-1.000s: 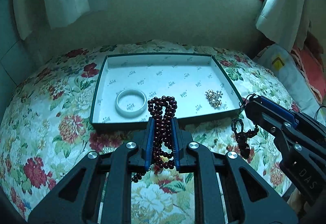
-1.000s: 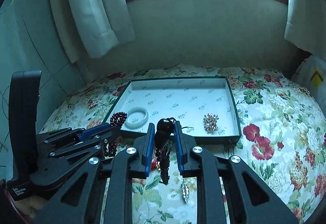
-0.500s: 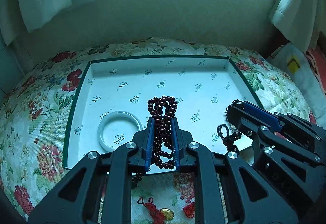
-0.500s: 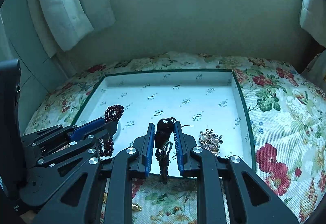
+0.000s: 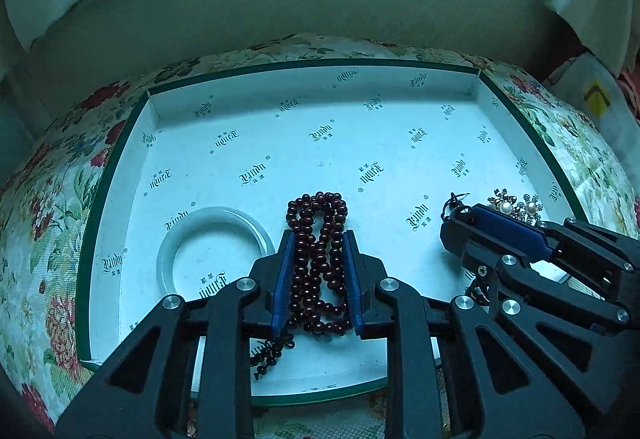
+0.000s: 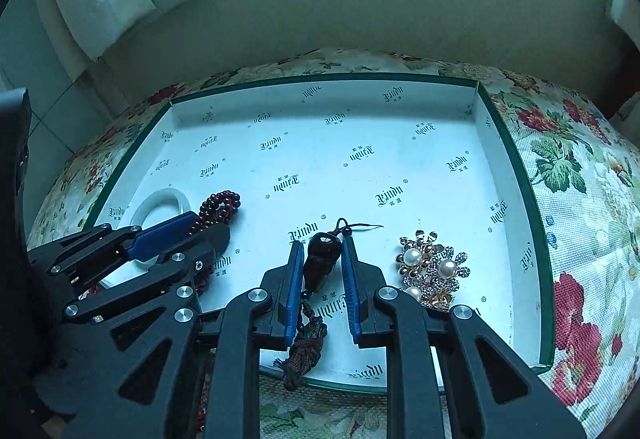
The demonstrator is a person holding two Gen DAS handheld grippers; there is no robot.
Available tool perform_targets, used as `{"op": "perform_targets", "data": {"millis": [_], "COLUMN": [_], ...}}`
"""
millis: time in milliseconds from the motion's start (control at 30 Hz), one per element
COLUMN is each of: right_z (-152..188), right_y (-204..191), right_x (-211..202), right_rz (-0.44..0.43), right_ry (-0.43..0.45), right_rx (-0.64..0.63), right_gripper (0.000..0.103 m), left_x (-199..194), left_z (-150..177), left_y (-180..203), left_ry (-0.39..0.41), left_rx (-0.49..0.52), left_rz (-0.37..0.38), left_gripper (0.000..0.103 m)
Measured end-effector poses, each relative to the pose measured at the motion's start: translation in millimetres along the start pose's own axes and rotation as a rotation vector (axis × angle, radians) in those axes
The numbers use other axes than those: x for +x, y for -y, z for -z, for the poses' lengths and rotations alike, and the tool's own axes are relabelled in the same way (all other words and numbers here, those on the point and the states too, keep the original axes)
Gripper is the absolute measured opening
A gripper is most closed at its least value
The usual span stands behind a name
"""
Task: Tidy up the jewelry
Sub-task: 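Carry bracelet and pendant into the box and open both grippers, then withdraw both grippers and move the right gripper to the rhinestone pin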
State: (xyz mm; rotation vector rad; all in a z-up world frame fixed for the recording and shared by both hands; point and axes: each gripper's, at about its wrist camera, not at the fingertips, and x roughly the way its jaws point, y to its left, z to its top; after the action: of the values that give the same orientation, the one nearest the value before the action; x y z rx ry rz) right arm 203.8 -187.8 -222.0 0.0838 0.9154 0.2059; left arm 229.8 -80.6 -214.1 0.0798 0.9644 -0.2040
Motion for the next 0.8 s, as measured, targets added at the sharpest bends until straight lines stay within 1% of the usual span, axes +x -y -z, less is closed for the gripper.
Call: {"op": "perform_targets", "data": {"millis": [100, 167, 200, 233, 267, 300, 333, 400, 433, 567, 800], "right_z": [0, 1, 1, 1, 1, 0, 0, 0, -1, -4, -1], "right_y": [4, 8, 10, 12, 14, 16, 18, 21, 21, 20, 14], "right_x": [2, 4, 3, 3, 2, 1, 0, -2, -4, -15, -51], "right_rz": [-0.006, -0.008, -0.012, -0.011, -0.011, -0.017, -0.020, -0.017, -0.016, -0.017, -0.010], "right_ry": [0.001, -0.002, -0.001, -0.001, 0.001, 0.005, 0.010, 0.021, 0.027, 0.058, 0.113], "right_rx": [0.018, 0.032, 0.038, 0.044, 0.054, 0.065, 0.074, 0.086, 0.087, 0.084, 0.058], "right_gripper": [0.020, 0.020, 0.020, 0.020, 0.021, 0.023, 0.029, 0.037, 0.038, 0.038, 0.038], "left_x": [1, 2, 2, 1, 1, 0, 0, -1, -1, -10, -35], "left_z": [0, 0, 0, 0, 0, 0, 0, 0, -1, -3, -1], "left_y": [-1, 0, -1, -2, -4, -5, -7, -7, -8, -6, -4], "left_ry": [0.006, 0.005, 0.003, -0.001, -0.002, 0.001, 0.003, 0.002, 0.000, 0.014, 0.040], "left_rx": [-0.001, -0.001, -0.006, -0.015, -0.026, -0.036, -0.043, -0.045, -0.044, -0.041, -0.034], "left_rz": [0.005, 0.007, 0.006, 0.007, 0.011, 0.014, 0.013, 0.012, 0.015, 0.019, 0.033], "left_gripper": [0.032, 0.037, 0.043, 0.051, 0.054, 0.059, 0.060, 0.061, 0.061, 0.063, 0.063]}}
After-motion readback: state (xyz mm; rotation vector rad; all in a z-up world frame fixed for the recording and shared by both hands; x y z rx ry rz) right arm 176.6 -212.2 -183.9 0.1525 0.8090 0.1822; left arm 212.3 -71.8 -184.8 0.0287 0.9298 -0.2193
